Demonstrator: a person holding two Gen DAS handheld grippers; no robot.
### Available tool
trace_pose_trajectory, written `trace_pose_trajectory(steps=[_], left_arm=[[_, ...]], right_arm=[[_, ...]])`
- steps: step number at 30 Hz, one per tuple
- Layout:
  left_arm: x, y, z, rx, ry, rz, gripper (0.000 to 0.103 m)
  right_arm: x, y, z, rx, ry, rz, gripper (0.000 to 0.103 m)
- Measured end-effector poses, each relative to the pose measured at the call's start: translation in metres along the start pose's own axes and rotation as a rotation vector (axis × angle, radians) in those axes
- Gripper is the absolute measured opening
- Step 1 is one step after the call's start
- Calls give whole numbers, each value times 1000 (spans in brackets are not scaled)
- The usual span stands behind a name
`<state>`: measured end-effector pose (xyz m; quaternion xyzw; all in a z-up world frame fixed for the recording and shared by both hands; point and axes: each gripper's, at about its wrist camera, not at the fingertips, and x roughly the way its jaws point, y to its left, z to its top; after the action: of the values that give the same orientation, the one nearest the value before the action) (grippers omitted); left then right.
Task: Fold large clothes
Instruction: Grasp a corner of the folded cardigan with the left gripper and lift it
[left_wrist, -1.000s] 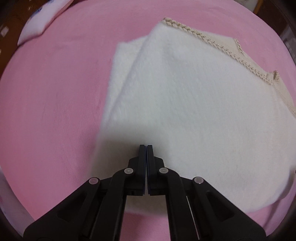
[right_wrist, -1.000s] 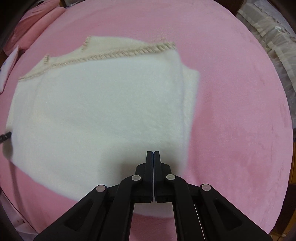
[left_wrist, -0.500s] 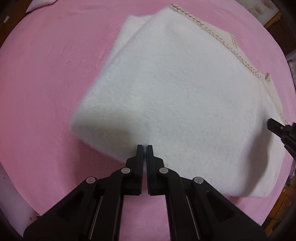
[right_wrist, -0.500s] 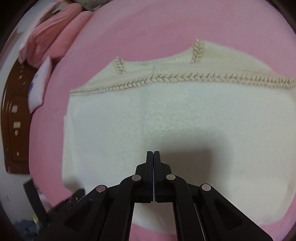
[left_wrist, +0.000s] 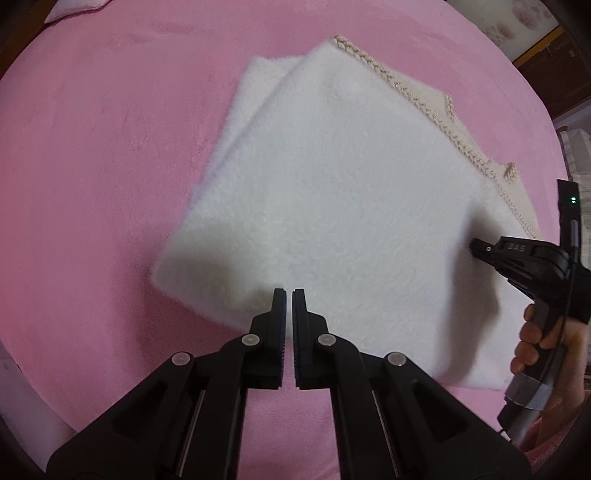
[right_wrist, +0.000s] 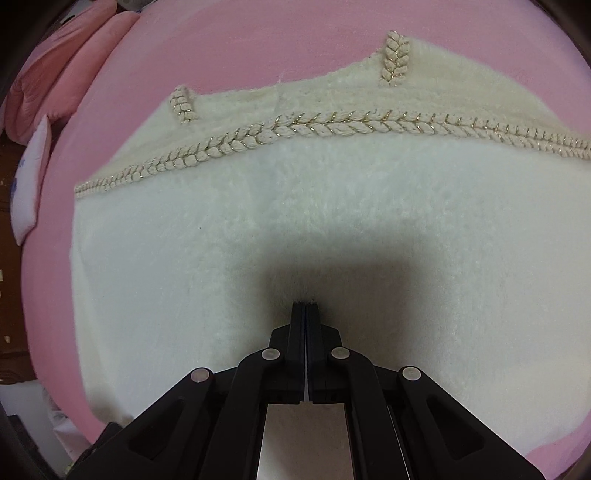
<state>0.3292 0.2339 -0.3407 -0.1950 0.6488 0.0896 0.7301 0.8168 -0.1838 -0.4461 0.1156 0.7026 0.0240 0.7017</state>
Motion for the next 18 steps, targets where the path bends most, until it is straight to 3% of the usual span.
trace_pose_trajectory(steps=[2, 3, 5, 6, 7, 10, 13, 15, 18], left_arm=[[-4, 6, 2, -9, 3, -48, 3], [-5, 10, 2, -19, 5, -66, 11], [-10, 15, -1, -52, -3, -91, 35], [-13, 21, -3, -74, -15, -104, 54], [-16, 26, -5, -97, -27, -115, 63], [-16, 47, -11, -168, -43, -146, 65], [-3, 78, -22, -311, -22, -167, 65], [11, 101, -32, -433, -4, -240, 65], [34, 125, -45, -535, 5, -445, 65]], right_arm=[[2, 12, -1, -15, -19, -48, 0], [4, 19, -1, -31, -35, -74, 0], [7, 34, -4, -67, -73, -122, 0], [8, 39, -6, -76, -87, -140, 0], [9, 43, -6, -74, -96, -147, 0], [10, 48, -7, -44, -98, -139, 0], [6, 47, -12, -23, -98, -127, 0], [5, 46, -13, -13, -102, -120, 0], [1, 43, -15, -17, -101, -121, 0]])
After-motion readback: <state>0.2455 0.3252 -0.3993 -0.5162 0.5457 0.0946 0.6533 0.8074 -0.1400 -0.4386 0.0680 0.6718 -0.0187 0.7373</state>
